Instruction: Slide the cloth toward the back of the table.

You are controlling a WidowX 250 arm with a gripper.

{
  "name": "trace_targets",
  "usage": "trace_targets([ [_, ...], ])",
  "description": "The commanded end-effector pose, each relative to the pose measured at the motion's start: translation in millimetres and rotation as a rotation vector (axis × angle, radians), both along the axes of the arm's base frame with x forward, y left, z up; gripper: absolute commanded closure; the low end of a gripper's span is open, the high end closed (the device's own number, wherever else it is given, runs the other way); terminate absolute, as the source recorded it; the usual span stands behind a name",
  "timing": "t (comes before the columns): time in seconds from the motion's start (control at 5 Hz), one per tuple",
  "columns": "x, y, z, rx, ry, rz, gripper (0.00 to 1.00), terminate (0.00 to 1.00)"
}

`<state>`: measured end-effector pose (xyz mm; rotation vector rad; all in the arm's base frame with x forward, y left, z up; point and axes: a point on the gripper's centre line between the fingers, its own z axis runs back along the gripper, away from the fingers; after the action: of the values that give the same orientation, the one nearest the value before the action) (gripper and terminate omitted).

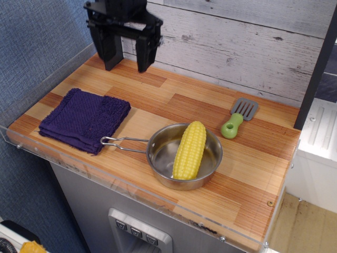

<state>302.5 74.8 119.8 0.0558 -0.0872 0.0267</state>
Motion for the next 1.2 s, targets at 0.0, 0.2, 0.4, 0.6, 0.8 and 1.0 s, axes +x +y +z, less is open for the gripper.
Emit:
trace_targets([
  [0.0, -13.1, 29.9, 4.2, 0.017, -0.04, -0.016, 0.0, 0.0],
  [0.2, -24.1, 53.1, -9.1, -0.018, -0.019, -0.001, 0.0, 0.0],
  [0.4, -34.0, 78.8, -20.5, -0.074, -0.003, 0.038, 0.0, 0.0],
  [0.6, -37.3, 90.7, -29.0, -0.095, 0.011, 0.077, 0.0, 0.0],
  [0.8, -37.8, 93.2, -43.9, -0.092, 0.023, 0.098, 0.0, 0.0],
  [1.0, -34.7, 84.7, -55.8, -0.053, 0.037, 0.093, 0.0, 0.0],
])
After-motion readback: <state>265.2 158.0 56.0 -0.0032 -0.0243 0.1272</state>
